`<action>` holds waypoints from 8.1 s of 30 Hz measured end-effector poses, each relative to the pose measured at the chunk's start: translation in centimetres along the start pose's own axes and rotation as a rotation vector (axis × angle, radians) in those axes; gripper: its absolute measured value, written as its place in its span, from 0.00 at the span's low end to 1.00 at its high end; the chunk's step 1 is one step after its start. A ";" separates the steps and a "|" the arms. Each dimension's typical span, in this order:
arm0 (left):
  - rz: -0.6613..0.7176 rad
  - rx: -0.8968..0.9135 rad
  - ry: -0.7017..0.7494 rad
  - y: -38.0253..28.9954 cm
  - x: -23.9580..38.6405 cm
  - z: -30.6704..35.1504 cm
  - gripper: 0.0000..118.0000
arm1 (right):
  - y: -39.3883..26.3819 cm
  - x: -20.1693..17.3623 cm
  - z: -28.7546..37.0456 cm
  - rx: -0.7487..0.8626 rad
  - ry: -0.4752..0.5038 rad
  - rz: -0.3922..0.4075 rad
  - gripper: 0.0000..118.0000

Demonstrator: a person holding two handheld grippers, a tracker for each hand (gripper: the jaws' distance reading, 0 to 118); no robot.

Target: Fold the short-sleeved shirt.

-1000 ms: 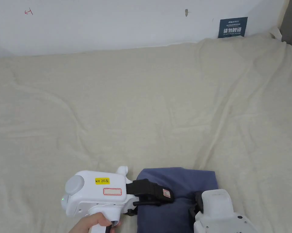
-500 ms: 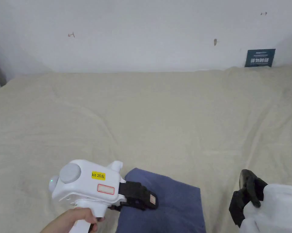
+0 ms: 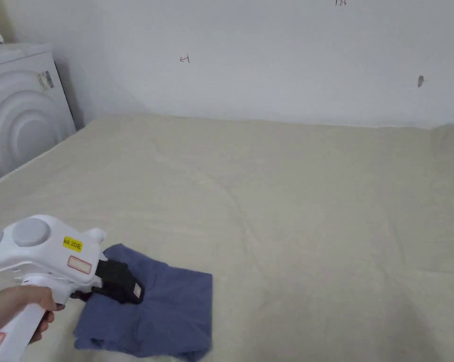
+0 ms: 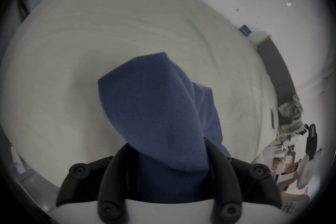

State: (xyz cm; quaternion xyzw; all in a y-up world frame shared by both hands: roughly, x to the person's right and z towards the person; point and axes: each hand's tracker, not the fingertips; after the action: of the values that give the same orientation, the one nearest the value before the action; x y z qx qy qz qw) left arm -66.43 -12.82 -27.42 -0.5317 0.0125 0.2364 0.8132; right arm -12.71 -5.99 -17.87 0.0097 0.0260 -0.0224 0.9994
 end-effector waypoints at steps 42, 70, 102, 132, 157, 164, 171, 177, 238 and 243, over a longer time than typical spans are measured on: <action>0.033 0.388 0.364 4.9 -11.7 11.0 0.63 | -2.0 -4.2 -5.6 -0.145 -0.004 0.148 0.00; -0.309 0.897 0.276 -18.2 28.0 7.6 0.00 | 2.5 5.8 -1.7 -0.104 0.076 0.100 0.00; -0.342 1.111 0.347 -22.4 33.3 7.3 1.00 | 4.6 6.7 -0.6 -0.118 0.001 0.057 0.83; -0.257 1.085 0.337 -22.2 32.6 7.7 1.00 | 3.8 6.3 0.3 -0.073 -0.207 0.064 0.83; -0.303 1.107 0.311 -22.1 32.6 7.4 1.00 | 2.7 8.4 -0.2 -0.043 0.053 0.071 0.83; -0.309 1.115 0.319 -22.0 32.7 7.4 1.00 | 2.7 8.4 -0.2 -0.048 0.059 0.084 0.83; -0.308 1.118 0.311 -22.1 32.5 7.3 1.00 | 2.7 8.5 -0.5 -0.068 0.066 0.065 0.83; -0.314 1.114 0.316 -22.0 32.5 7.2 1.00 | 2.7 8.4 -0.4 -0.056 0.069 0.082 0.83; -0.306 1.104 0.302 -22.2 31.1 6.8 1.00 | 1.8 7.7 -0.2 -0.075 0.082 0.112 0.84; -0.310 1.108 0.303 -22.3 31.0 6.7 1.00 | 1.9 7.9 -0.3 -0.087 0.084 0.104 0.84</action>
State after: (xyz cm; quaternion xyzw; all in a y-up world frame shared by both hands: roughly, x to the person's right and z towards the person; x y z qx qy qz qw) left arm -31.61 -2.67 -13.74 -0.0514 0.1723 -0.0052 0.9837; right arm -4.79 -4.46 -18.55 -0.0315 0.0684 0.0312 0.9967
